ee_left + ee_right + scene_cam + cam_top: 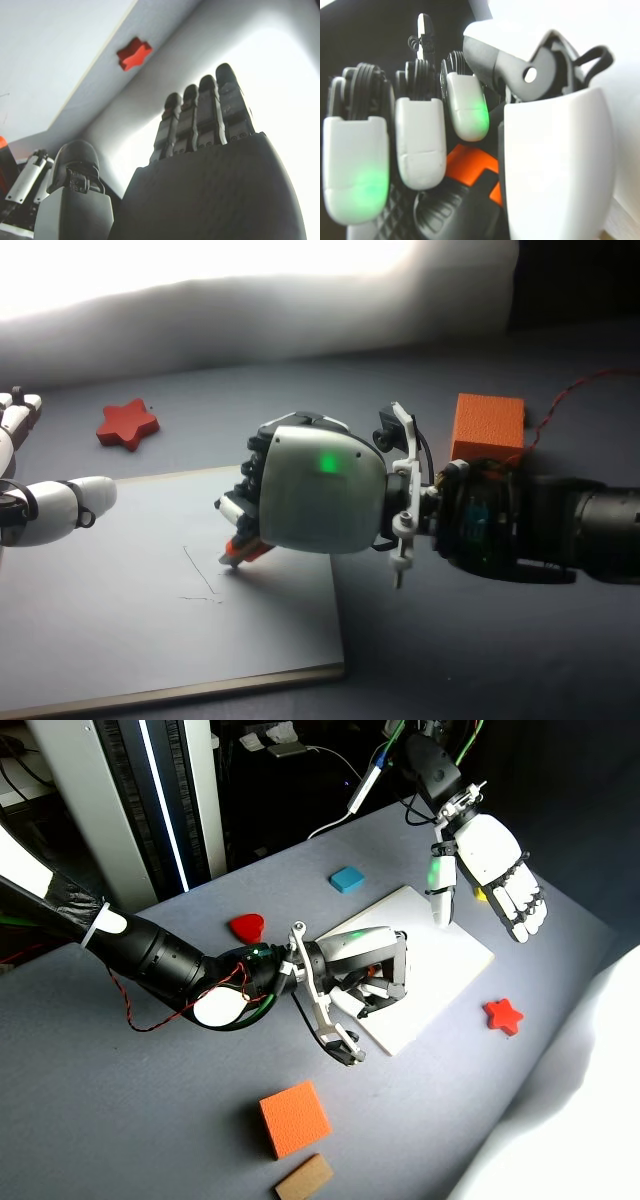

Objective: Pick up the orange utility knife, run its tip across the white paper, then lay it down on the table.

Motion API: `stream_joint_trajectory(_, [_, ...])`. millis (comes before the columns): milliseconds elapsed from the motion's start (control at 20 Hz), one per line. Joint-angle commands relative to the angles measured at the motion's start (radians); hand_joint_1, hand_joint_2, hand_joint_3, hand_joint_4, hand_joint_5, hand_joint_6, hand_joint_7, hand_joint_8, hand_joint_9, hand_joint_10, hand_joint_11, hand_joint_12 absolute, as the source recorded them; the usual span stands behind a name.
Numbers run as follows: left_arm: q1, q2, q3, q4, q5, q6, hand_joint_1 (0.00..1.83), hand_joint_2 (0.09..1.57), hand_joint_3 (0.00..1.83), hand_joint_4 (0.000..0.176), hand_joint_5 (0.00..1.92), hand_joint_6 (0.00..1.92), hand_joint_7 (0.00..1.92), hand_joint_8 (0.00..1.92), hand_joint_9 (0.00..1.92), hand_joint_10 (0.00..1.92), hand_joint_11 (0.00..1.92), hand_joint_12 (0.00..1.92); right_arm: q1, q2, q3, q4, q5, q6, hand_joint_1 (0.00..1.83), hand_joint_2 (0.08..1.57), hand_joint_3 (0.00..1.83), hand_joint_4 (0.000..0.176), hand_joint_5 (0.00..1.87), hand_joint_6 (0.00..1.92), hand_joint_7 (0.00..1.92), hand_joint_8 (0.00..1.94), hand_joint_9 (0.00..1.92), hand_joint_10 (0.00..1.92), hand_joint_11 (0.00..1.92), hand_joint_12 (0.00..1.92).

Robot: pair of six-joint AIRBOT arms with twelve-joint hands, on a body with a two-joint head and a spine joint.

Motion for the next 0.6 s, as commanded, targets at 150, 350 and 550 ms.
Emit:
stream_joint_trajectory(150, [-0.006,0.011,-0.002,0.05,-0.099,0.002,0.0,1.17,0.0,0.0,0.01,0.0,0.03,0.0,0.0,0.0,0.0,0.14,-0.004,0.029,-0.001,-0.032,0.133,0.016,1.49,1.04,0.67,0.176,1.56,1.92,1.77,1.94,1.89,1.92,1.92,1.92])
stream_joint_trajectory(350, [-0.006,0.011,-0.002,0.05,-0.099,0.004,0.0,1.17,0.0,0.0,0.02,0.0,0.03,0.0,0.0,0.0,0.0,0.15,-0.013,0.06,-0.006,-0.082,0.17,0.035,1.48,1.04,0.66,0.176,1.56,1.92,1.76,1.94,1.88,1.92,1.92,1.92])
stream_joint_trajectory(550, [-0.006,0.011,-0.002,0.05,-0.099,0.005,0.0,1.17,0.0,0.0,0.01,0.0,0.02,0.0,0.0,0.0,0.0,0.13,-0.017,0.099,-0.024,-0.105,0.17,0.058,1.46,1.05,0.67,0.176,1.56,1.92,1.78,1.94,1.9,1.92,1.92,1.92])
